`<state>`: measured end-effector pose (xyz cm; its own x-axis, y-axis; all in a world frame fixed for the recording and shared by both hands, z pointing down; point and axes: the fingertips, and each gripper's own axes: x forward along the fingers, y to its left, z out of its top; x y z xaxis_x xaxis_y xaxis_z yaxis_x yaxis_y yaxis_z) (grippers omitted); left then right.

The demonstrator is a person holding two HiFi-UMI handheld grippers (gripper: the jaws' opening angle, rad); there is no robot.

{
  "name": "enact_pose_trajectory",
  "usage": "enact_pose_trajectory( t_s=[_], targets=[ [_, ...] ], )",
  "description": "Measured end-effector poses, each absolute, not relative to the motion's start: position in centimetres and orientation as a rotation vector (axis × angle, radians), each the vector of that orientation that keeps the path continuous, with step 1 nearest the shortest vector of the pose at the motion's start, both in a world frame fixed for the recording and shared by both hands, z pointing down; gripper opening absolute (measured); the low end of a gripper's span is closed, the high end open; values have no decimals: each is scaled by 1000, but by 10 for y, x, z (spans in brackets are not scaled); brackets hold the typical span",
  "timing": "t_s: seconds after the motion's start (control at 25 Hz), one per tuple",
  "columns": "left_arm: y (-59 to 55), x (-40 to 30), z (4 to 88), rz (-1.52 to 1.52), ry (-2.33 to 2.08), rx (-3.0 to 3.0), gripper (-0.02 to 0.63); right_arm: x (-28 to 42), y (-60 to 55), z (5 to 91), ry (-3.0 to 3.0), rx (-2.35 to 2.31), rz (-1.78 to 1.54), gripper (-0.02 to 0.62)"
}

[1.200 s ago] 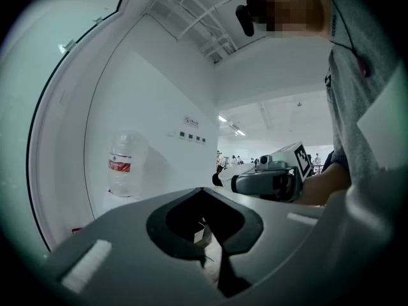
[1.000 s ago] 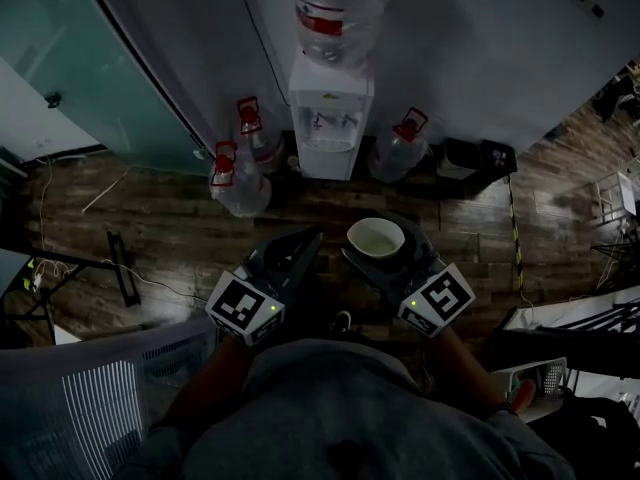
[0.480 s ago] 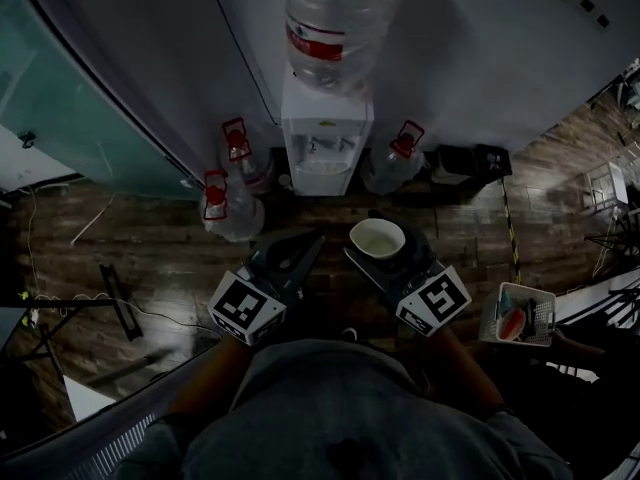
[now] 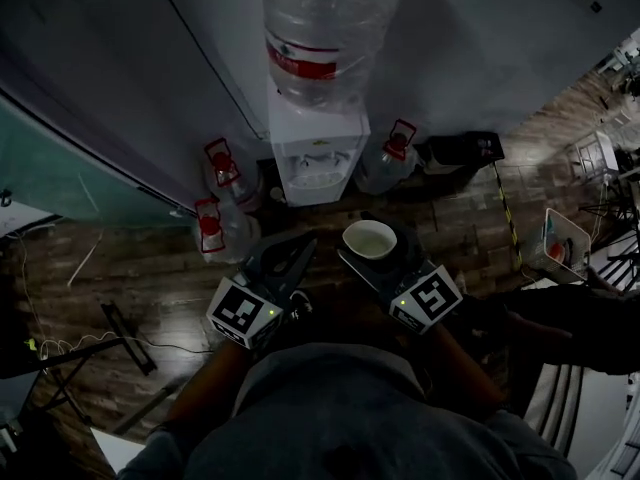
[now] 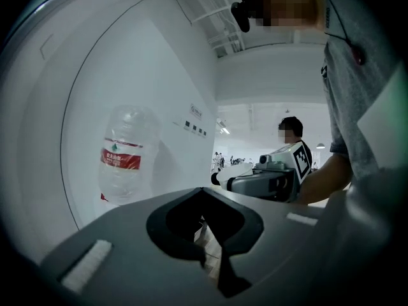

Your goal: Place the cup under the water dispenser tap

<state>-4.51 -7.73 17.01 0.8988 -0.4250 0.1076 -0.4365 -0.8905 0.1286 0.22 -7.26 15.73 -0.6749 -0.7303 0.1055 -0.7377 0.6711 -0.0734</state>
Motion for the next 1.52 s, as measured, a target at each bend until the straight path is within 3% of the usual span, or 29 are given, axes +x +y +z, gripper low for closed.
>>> enact_pose_trajectory(
  t_s=[0.36,1.52],
  targets=[
    [-154,-51,254,137,-782,2797,6,5,-149,243,-2763,1285,130,293],
    [-320,-24,665,152,-1125,2623,8,26,-338,685,-2718,1258,145,295]
  ],
)
